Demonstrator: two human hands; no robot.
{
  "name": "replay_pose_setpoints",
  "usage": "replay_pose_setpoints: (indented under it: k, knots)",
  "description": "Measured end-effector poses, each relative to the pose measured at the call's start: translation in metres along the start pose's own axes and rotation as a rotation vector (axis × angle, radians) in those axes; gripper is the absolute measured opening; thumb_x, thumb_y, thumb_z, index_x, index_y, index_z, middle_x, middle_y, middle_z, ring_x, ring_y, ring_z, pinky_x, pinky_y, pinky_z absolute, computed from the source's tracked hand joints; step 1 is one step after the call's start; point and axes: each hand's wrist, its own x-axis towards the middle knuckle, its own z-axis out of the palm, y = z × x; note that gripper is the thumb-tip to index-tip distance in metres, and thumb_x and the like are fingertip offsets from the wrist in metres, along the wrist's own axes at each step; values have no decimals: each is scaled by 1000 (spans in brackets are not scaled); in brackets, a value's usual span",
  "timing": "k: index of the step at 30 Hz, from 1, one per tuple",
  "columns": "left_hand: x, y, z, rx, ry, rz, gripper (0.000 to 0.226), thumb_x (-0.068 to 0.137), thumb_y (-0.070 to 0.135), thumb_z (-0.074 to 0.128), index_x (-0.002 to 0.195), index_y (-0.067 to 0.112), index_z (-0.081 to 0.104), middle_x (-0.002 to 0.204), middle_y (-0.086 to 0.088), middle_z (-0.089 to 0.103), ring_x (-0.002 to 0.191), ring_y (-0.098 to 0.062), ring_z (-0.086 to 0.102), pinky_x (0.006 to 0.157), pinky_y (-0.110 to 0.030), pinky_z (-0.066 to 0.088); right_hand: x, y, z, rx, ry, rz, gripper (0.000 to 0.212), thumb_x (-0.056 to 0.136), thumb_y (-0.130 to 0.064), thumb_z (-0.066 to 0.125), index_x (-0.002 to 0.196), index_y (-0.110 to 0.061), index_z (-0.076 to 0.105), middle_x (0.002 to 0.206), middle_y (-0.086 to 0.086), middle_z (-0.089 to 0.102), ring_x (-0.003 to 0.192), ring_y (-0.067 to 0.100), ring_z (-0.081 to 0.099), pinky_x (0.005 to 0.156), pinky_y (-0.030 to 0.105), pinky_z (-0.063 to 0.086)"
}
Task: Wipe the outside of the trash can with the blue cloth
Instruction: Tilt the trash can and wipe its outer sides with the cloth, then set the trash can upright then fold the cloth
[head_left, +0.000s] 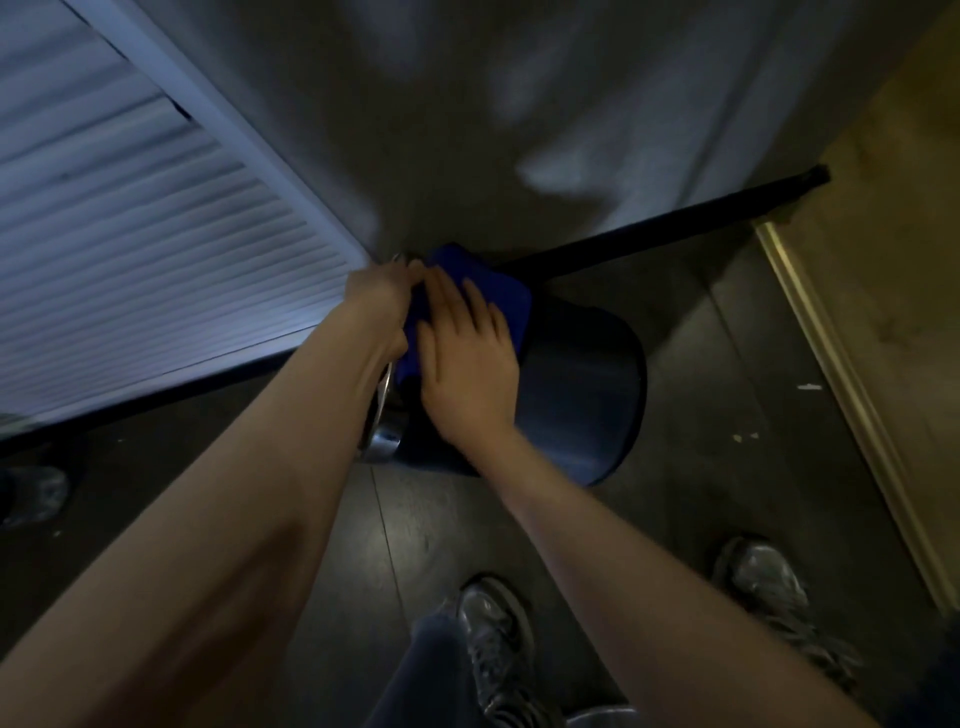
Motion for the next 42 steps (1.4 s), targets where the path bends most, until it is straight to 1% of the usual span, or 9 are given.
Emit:
replay_pose_setpoints:
  k: [2,4,12,16,19,23,27,34,42]
  knots:
    - [4,-2,-1,-32,-66,-49,10,92,13,51,91,6,58,89,-8,61,85,-19,58,92,-33,50,-34,0,8,-127,8,-41,53,91,-35,31,140,-14,33,144,1,44,132,25,41,108,37,32]
    - [2,-3,-1,-68,-113,-86,29,91,14,54,117,3,54,108,-11,62,101,-22,60,101,-38,48,-57,6,15,-234,16,-98,59,88,-39,34,140,-13,25,143,1,46,130,24,44,109,36,29]
    - [0,-7,13,-117,-47,53,31,87,8,57,116,-1,58,95,-11,65,78,-20,62,63,-26,55,12,15,-8,2,44,83,47,93,-27,30,136,-11,41,142,6,47,130,25,43,105,34,31]
    - [3,-7,11,-107,-24,46,32,87,7,56,117,-4,57,88,-12,63,77,-23,61,63,-29,52,60,34,-19,186,-185,191,40,99,-26,28,134,-16,43,140,4,48,128,22,43,104,31,30]
    - [3,-5,7,-142,-8,-6,24,90,7,52,111,-1,59,74,-5,58,69,-17,59,56,-25,53,36,24,-10,52,-60,62,41,96,-26,30,134,-15,44,140,4,50,129,23,44,105,33,31]
    - [5,-8,-6,-12,-45,-2,11,92,15,49,85,13,57,80,-1,54,85,-19,55,77,-32,48,-17,7,1,-39,-51,-61,53,91,-34,30,139,-14,34,148,5,39,135,27,34,109,40,27]
    - [-7,-11,-5,-212,-156,-94,33,92,18,53,120,0,55,102,-14,62,87,-24,60,92,-39,50,-32,4,0,-19,-49,22,62,89,-43,26,143,-13,24,152,6,28,141,26,22,114,44,17]
    - [-41,-7,22,-296,-451,-74,38,99,21,38,127,-1,51,90,-1,69,73,-12,65,64,-17,56,-8,19,-36,134,16,250,60,94,-43,29,145,-14,17,155,5,20,143,24,12,115,45,11]
    - [-59,-18,35,-414,-524,-148,49,102,30,22,141,4,36,145,-15,44,134,-23,42,98,-26,39,53,38,-63,257,-224,408,58,88,-47,43,137,-16,36,147,6,36,136,28,28,111,53,21]
